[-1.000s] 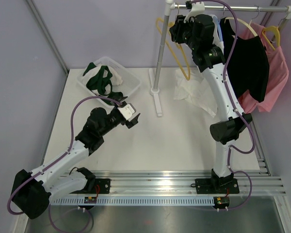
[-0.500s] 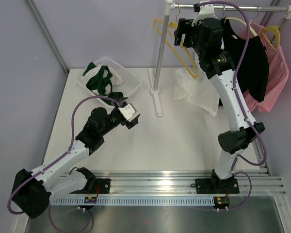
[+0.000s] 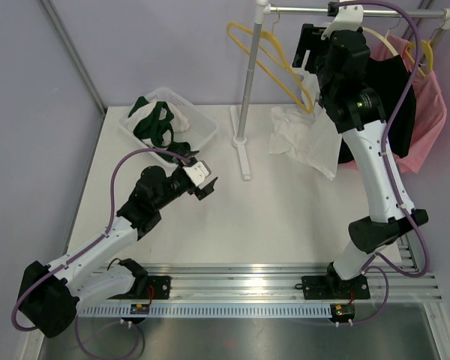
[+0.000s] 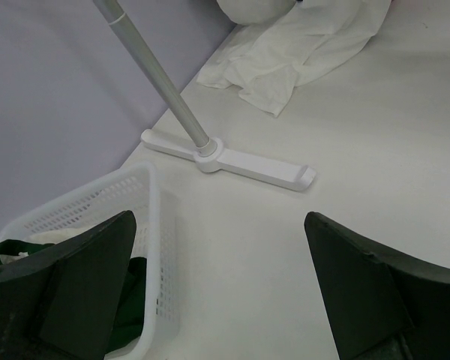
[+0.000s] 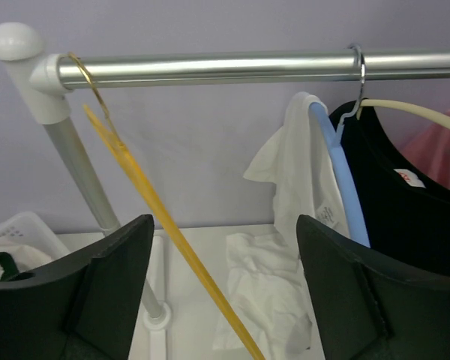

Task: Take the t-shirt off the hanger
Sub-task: Hang the hanger back to the clothesline with the right arm, then grab a hanger with a tshirt on it with the right arm

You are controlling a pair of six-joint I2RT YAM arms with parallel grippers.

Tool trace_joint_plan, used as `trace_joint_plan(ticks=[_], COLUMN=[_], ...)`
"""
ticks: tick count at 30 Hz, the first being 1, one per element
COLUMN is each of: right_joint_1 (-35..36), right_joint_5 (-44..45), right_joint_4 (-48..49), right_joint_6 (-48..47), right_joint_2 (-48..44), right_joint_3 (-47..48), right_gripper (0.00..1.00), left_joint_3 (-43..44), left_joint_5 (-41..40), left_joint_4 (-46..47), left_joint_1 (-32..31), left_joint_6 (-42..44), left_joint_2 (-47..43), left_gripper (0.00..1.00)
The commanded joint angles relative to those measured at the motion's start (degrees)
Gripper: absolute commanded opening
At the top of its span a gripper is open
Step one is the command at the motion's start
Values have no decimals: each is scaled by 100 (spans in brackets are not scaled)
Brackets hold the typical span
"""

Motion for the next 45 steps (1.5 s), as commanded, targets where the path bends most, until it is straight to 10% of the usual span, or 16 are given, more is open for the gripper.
trace_joint_plan(ticks=[1, 45], right_joint_1=[37, -1493], right_joint_5=[620, -618], right_joint_4=[-139, 1373], right_joint_6=[-346, -407], right_joint_2=[-67, 1110], right_joint_3=[151, 406], right_gripper=[80, 53], left_joint_3=[236, 587], left_joint_5=[186, 177], left_joint_4=[123, -211], left_joint_1=[-30, -30], left_joint_6=[-79, -97], left_joint_2=[-70, 369], left_gripper=[99, 99])
